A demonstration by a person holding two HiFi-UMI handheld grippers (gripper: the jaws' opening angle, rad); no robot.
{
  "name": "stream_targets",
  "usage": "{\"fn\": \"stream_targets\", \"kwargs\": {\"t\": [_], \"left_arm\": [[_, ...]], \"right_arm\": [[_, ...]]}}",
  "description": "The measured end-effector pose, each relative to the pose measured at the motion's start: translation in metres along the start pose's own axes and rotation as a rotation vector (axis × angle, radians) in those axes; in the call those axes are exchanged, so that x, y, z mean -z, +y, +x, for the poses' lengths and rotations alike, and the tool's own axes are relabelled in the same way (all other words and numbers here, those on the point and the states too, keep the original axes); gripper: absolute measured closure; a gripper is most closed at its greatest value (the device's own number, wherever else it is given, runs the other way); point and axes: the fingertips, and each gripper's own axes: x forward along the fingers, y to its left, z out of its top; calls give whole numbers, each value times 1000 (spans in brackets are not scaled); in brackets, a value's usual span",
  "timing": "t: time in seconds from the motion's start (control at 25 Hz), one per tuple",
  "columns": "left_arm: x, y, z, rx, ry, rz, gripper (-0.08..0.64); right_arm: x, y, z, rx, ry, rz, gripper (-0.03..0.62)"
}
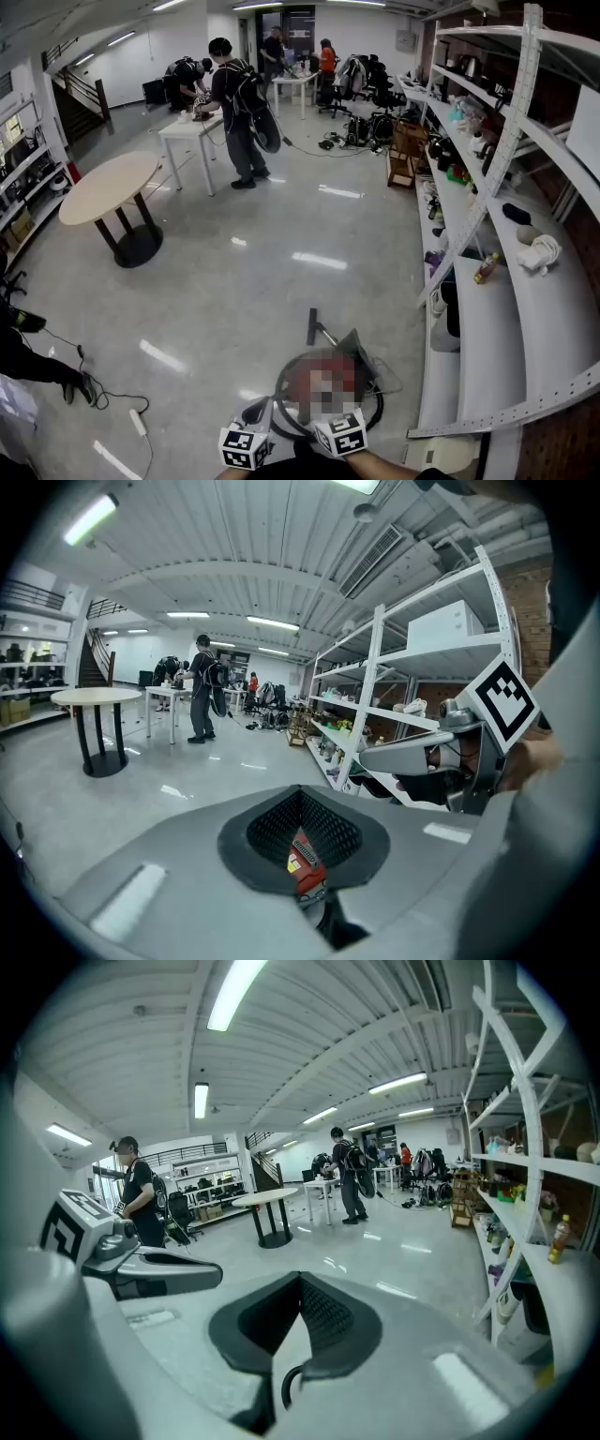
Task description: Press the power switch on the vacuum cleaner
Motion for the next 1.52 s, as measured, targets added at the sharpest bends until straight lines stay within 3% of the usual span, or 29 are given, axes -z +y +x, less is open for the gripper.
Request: {"fn": "stream_targets", "kwargs": {"t": [0.4,0.84,1.2,1.52], "left_arm": [[18,7,-83,34,-30,45,545],[78,4,-194,116,-8,52,545],[97,-53,-234,274,-8,73,545],[99,-98,-258,304,-11,118,545]], "right_arm": [[13,87,-35,14,-20,-13,600],[76,188,-94,95,-2,48,600],[112,206,-167,230,-10,113,600],[126,207,-223,262,-46,123,600]]}}
